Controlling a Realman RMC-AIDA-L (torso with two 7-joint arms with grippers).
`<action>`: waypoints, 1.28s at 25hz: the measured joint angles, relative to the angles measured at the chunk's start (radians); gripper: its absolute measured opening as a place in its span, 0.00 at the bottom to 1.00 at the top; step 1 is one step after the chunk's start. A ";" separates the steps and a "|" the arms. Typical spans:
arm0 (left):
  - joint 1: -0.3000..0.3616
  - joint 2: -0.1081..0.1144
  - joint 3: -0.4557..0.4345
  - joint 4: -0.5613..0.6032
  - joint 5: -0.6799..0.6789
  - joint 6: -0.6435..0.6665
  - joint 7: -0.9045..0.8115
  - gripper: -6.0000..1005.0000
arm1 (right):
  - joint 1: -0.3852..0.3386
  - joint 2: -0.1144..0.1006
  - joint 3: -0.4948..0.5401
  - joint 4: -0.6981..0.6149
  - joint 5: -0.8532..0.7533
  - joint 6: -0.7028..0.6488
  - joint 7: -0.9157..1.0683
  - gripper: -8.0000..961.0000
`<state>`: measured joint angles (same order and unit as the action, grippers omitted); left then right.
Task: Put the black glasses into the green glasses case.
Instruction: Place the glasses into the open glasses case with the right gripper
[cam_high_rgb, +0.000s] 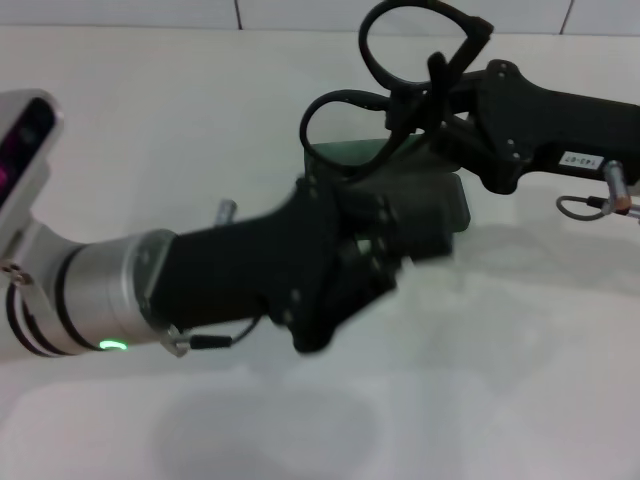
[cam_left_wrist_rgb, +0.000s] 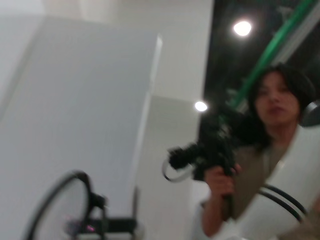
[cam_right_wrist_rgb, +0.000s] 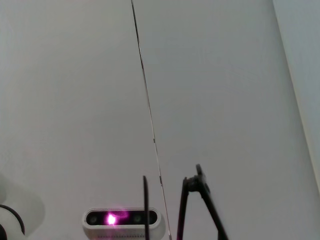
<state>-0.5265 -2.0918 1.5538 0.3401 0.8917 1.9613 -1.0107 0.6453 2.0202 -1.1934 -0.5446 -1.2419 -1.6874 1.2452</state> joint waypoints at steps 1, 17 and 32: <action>-0.004 -0.001 0.000 0.012 0.024 0.000 0.000 0.02 | 0.003 0.000 -0.002 0.000 0.000 0.002 0.005 0.04; -0.021 -0.007 -0.004 -0.027 -0.018 -0.058 0.002 0.02 | 0.039 0.005 -0.113 0.000 0.001 0.017 0.038 0.05; 0.024 0.028 -0.010 -0.023 -0.012 0.003 0.009 0.02 | 0.027 -0.041 -0.107 -0.158 -0.167 0.184 0.211 0.06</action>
<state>-0.5030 -2.0636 1.5442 0.3174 0.8793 1.9646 -1.0021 0.6724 1.9789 -1.2999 -0.7027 -1.4091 -1.5029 1.4558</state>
